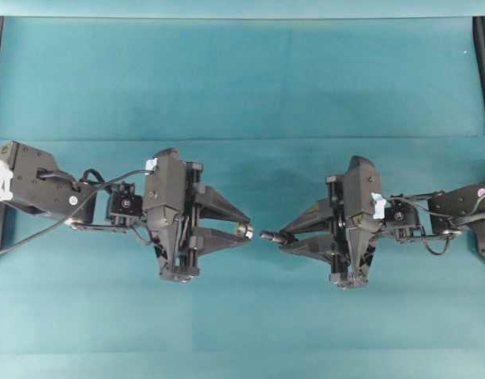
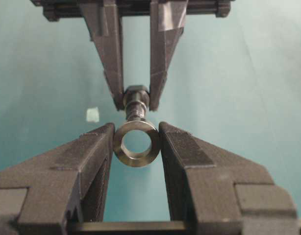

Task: Insert the washer onto the shaft with both hands.
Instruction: 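Bring shaft tip toward washer hole, grippers facing each other, then push shaft through washer hole with right gripper toward left gripper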

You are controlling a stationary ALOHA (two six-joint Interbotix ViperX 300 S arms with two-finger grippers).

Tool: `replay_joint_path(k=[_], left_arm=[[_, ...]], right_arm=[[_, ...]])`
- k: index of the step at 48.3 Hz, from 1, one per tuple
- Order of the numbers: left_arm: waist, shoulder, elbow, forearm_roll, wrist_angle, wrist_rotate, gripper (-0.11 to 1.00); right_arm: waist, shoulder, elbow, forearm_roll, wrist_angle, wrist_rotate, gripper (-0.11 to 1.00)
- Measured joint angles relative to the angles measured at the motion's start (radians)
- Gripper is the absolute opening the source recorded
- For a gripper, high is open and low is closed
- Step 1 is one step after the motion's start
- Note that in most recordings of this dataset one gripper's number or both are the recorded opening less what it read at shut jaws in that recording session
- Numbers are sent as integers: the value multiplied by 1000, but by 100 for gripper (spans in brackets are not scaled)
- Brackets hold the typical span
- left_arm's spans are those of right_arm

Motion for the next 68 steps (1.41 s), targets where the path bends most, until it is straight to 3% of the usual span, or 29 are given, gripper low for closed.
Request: replay_joint_path(k=[68], left_arm=[[0, 101, -83, 0, 0, 0, 37]], right_arm=[[0, 15, -11, 0, -18, 0, 0]])
